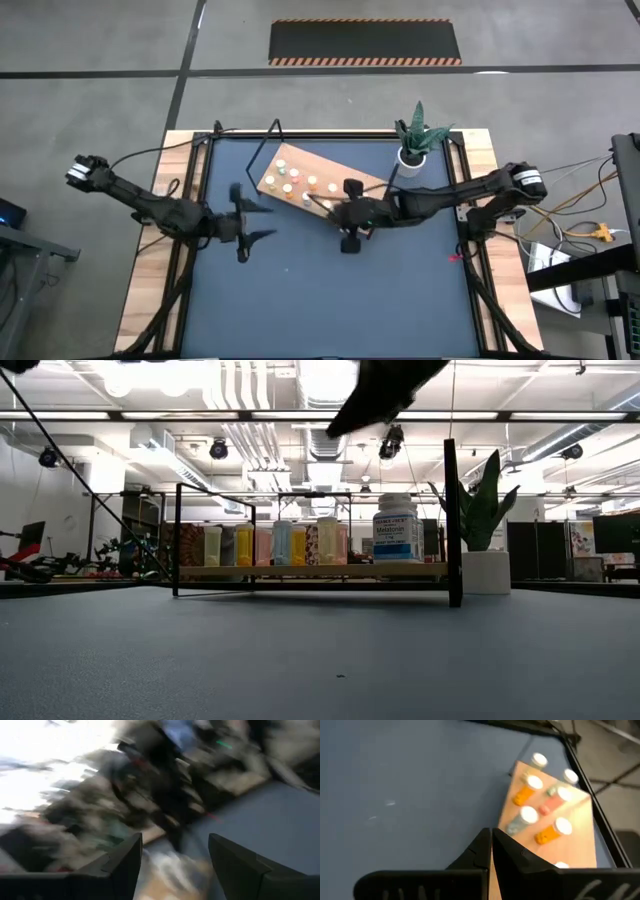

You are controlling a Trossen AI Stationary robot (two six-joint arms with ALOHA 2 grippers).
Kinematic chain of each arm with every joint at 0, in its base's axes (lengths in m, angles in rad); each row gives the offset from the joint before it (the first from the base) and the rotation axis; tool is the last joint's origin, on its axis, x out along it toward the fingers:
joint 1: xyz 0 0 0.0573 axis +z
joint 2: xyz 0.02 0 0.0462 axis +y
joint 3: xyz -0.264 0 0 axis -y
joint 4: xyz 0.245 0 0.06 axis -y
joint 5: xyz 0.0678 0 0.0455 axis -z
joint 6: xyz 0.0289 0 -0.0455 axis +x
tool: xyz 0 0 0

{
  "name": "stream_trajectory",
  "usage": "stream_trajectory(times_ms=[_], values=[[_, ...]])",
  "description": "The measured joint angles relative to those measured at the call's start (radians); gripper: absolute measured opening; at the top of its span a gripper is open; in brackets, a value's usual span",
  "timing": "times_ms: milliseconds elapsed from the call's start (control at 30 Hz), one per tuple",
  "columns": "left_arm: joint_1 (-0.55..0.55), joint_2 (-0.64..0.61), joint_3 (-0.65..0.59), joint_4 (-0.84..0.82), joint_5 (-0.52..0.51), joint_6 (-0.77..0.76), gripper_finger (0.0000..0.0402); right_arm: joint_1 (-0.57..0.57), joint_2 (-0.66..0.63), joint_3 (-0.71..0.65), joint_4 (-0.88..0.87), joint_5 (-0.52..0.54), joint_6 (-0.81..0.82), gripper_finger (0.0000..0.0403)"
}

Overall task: Pick and place medicine bottles onto shelf by color
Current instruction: Return to Home Position

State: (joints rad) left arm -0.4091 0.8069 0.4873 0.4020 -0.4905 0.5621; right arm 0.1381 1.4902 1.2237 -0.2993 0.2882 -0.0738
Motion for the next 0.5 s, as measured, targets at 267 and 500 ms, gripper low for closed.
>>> stream_trajectory(times_ms=[267,500], values=[[-0.005,-0.006,0.106,-0.485,0.570,-0.028,0.0158,0.115,-0.214,-0.320,0.343,-0.051,-0.176,0.0008],[-0.024,-0.096,0.044,-0.471,0.323,-0.140,0.0024,0.132,-0.450,-0.766,0.884,-0.054,-0.289,0.0008]])
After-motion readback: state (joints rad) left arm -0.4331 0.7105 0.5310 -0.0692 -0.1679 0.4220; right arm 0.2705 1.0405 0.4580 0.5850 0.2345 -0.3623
